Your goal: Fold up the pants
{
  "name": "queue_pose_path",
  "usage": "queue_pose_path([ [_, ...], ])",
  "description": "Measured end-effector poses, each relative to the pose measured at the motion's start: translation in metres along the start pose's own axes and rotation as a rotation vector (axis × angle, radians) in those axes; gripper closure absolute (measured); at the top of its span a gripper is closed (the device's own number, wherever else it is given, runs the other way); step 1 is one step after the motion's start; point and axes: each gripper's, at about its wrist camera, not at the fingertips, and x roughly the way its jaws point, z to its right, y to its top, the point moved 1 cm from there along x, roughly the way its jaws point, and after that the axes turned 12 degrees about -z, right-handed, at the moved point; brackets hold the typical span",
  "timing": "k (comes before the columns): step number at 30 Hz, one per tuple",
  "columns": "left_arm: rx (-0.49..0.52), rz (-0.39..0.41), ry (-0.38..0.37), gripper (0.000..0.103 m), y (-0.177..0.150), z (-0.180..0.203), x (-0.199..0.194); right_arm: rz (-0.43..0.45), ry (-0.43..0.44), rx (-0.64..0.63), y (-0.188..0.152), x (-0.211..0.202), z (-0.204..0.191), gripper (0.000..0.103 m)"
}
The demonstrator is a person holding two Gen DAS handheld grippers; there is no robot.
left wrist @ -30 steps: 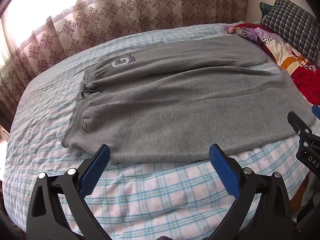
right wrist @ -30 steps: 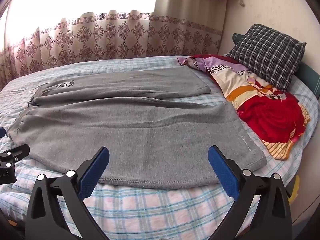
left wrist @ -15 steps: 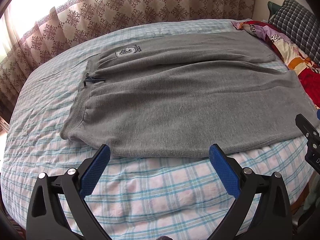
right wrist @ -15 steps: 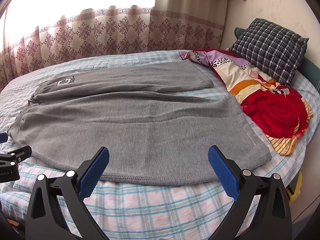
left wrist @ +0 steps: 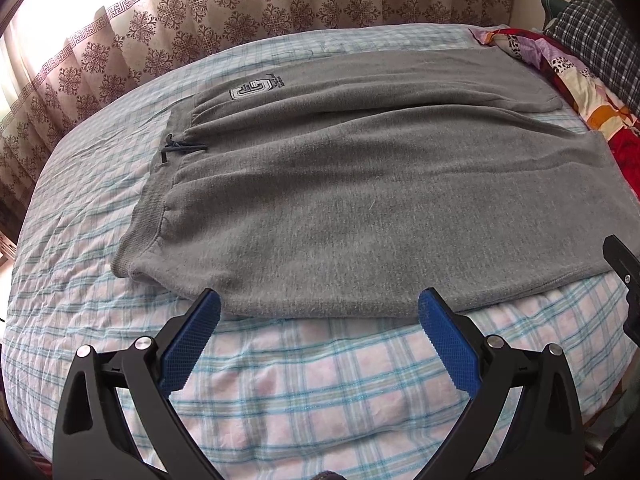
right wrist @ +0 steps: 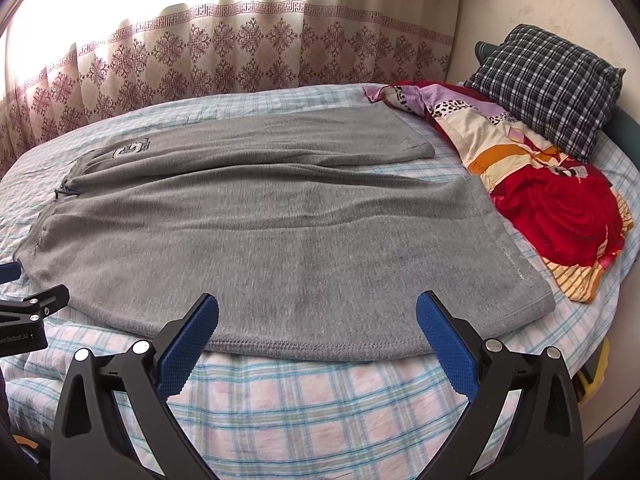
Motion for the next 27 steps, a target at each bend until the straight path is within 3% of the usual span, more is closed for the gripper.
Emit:
queue_pose_path([
  [13,0.072,-0.07,-0.009,0.003,0.021,0.019,0.037,-0.152,0.091,-0.09,0.02,0.046,-0.019,0.005],
  [19,0.081,-0.12,-0.033,0.003,0.019,0.022,0.051,-0.34,0.088,-0.07,0.011,0.079,-0.01,0.005],
  [27,0.065,-0.152,-0.089,0.003,0.003,0.017,0.062,-0.326,0.063,-0.113,-0.007,0.071,-0.016,0.005],
])
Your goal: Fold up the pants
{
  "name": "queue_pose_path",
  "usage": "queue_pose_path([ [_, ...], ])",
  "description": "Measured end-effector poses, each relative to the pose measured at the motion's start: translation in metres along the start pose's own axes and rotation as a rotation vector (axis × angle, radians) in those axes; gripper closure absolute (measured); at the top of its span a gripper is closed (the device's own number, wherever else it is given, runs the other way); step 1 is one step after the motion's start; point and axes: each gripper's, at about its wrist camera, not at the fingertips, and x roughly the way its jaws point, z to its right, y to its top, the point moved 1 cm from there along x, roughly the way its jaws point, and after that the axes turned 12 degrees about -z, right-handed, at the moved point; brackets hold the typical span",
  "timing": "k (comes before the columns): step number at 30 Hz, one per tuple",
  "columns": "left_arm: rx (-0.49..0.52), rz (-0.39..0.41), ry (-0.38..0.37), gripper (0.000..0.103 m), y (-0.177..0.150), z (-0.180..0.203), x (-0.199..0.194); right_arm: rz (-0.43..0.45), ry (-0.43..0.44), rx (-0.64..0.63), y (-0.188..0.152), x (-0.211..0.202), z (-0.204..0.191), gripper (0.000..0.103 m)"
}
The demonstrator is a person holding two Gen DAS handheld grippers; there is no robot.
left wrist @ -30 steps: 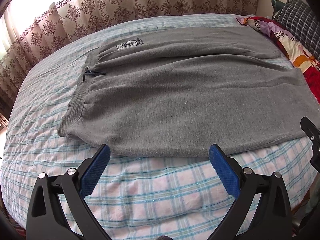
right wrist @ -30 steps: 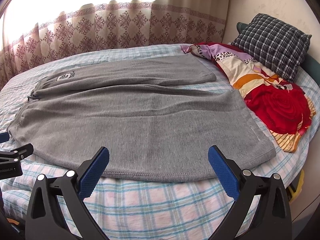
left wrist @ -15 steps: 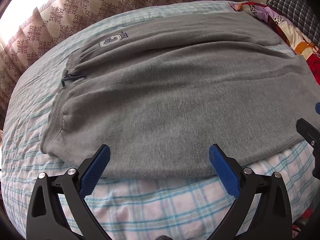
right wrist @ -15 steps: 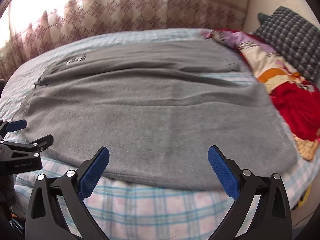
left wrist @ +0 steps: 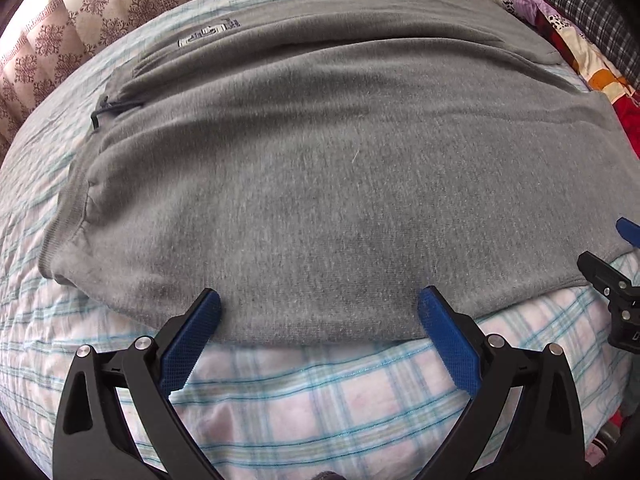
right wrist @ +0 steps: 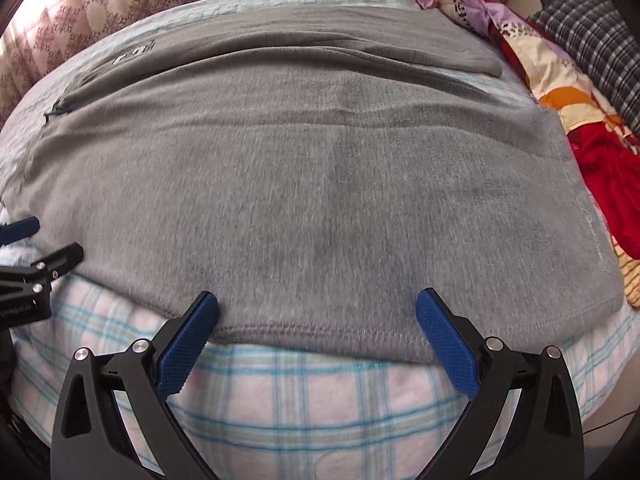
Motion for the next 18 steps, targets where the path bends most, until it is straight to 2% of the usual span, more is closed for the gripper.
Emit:
queue_pose_path([
  [5,0.002,0.004,-0.002,0.003,-0.004,0.001,-0.001,-0.006,0.008,0.0,-0.001,-0.002,0.003,0.005],
  [9,0.006,-0.006,0.002,0.003,0.001,0.002,-0.007,0.012,0.055,0.019,0.012,-0.016,0.02,0.005],
  [13,0.054,0.051,0.033,0.003,0.008,0.011,-0.024,0.079,-0.014,0.07,0.025,-0.028,0.048,0.005],
  [18,0.066,0.087,0.029,0.003,0.026,0.021,-0.034,0.102,-0.102,0.167,0.046,-0.021,0.104,0.005],
])
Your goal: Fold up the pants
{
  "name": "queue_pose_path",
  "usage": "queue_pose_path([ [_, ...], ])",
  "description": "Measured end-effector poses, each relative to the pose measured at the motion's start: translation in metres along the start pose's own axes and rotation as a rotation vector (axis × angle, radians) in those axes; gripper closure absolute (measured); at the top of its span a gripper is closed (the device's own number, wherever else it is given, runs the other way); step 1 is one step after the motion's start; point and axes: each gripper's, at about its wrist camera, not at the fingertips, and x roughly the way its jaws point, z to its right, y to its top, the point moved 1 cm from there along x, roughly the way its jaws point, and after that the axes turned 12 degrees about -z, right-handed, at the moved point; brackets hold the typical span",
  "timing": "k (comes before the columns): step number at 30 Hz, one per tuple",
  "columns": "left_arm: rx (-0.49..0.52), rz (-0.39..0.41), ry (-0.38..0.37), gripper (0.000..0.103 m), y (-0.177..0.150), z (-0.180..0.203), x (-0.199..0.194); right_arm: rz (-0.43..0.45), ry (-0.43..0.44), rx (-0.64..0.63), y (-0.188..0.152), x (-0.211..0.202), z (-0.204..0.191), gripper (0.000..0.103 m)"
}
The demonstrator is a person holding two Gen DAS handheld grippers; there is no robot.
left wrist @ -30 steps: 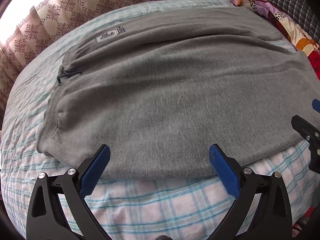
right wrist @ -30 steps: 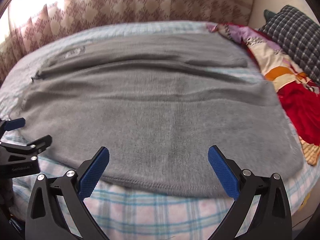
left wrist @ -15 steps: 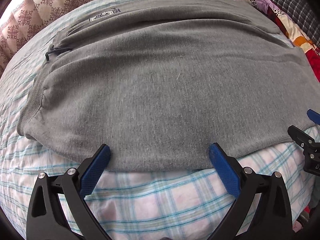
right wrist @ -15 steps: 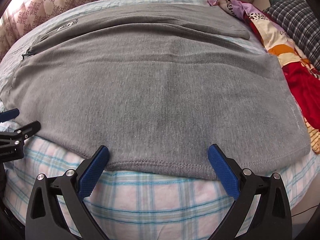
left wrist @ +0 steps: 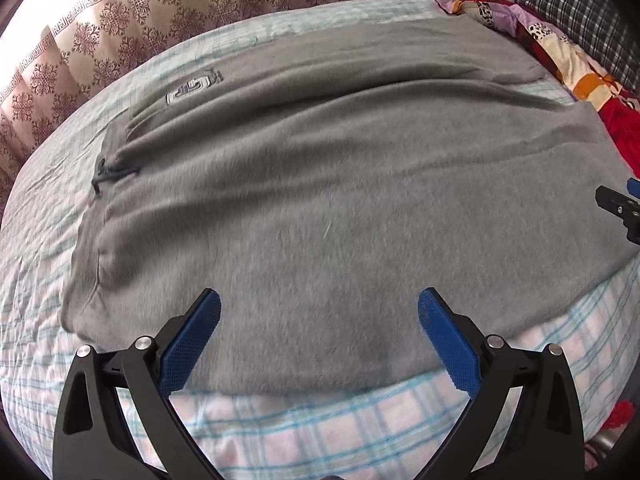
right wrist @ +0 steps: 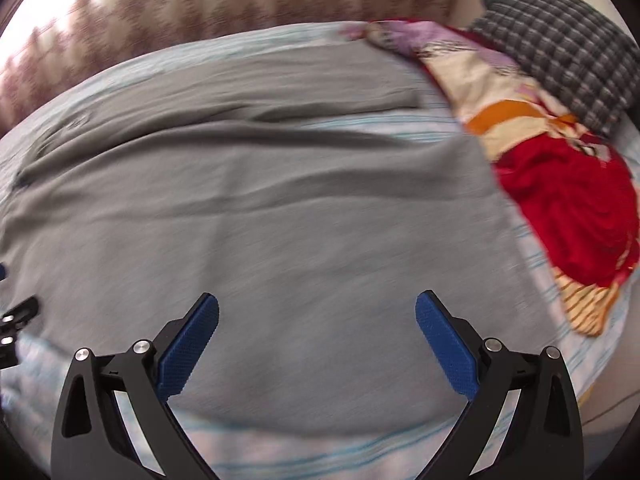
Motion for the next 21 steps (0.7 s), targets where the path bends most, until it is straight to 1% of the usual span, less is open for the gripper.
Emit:
queue_pose_path([
  [3,0.007,-0.017,-0.002,0.003,0.011,0.005,0.008,-0.022,-0.038,0.036,0.006,0.015,0.026,0.005],
  [6,-0.001,-0.062,-0.013,0.003,0.013,0.007,0.022,-0.085,-0.033,0.057,0.0,0.031,0.043,0.005],
  [7,-0.005,-0.076,-0.018,0.003,0.012,0.008,0.026,-0.1,-0.026,0.055,-0.003,0.034,0.044,0.005],
  [9,-0.017,-0.103,-0.035,0.003,0.01,0.006,0.035,-0.094,-0.022,0.028,-0.011,0.035,0.044,0.005],
  [13,-0.017,-0.095,-0.051,0.003,0.006,0.005,0.036,-0.082,-0.032,0.02,-0.018,0.031,0.043,0.005],
  [17,-0.002,-0.082,-0.058,0.002,-0.01,0.005,0.031,-0.089,-0.037,0.02,-0.018,0.031,0.042,0.005],
  [19,-0.004,-0.092,-0.067,0.002,-0.01,0.005,0.028,-0.102,-0.04,0.027,-0.014,0.031,0.043,0.005],
  [21,-0.009,-0.103,-0.087,0.002,-0.004,0.001,0.028,-0.093,-0.036,0.03,-0.01,0.024,0.041,0.005],
])
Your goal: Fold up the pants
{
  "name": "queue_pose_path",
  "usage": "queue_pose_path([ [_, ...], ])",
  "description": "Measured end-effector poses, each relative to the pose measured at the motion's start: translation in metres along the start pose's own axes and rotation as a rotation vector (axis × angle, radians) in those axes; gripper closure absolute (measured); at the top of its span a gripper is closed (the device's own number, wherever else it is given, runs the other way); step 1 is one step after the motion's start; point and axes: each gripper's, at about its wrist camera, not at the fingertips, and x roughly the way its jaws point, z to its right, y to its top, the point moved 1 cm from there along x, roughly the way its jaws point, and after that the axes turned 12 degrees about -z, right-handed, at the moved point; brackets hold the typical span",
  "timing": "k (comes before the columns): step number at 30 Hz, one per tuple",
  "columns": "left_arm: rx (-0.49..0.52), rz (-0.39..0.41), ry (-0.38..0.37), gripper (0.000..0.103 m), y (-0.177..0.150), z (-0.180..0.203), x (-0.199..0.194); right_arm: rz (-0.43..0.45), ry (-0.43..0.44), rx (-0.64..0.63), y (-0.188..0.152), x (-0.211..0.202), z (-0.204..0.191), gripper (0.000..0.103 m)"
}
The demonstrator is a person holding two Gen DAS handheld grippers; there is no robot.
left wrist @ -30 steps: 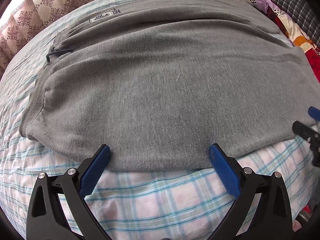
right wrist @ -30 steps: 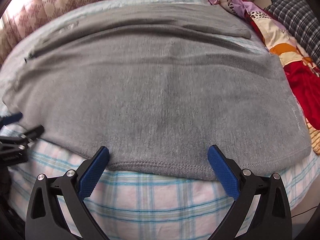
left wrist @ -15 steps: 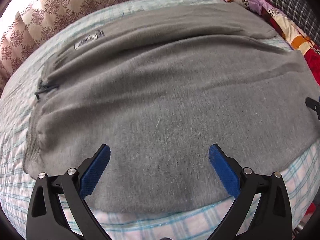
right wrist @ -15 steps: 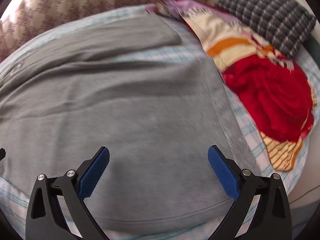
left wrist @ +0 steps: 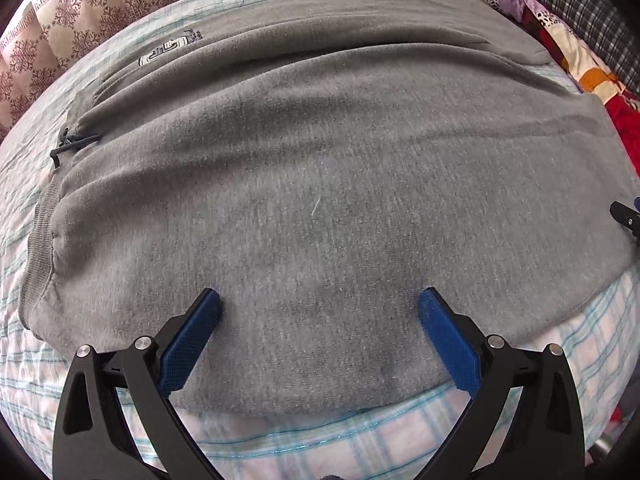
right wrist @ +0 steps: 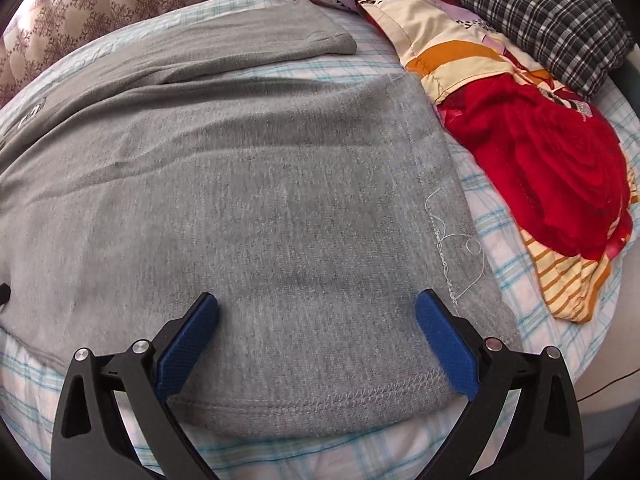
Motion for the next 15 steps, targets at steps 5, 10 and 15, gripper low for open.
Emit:
queue_pose_path([
  [5,-0.028,0.028,-0.015,0.003,0.023,-0.017,-0.009,0.054,0.027,-0.001,0.019,-0.015,-0.013,0.005],
  [10,-0.065,0.077,0.009,0.003,0.049,-0.042,-0.023,0.074,0.055,-0.026,0.04,-0.017,-0.037,0.005],
  [15,-0.123,0.093,0.047,0.003,0.076,-0.074,-0.024,0.097,0.103,-0.071,0.057,-0.019,-0.074,0.005],
])
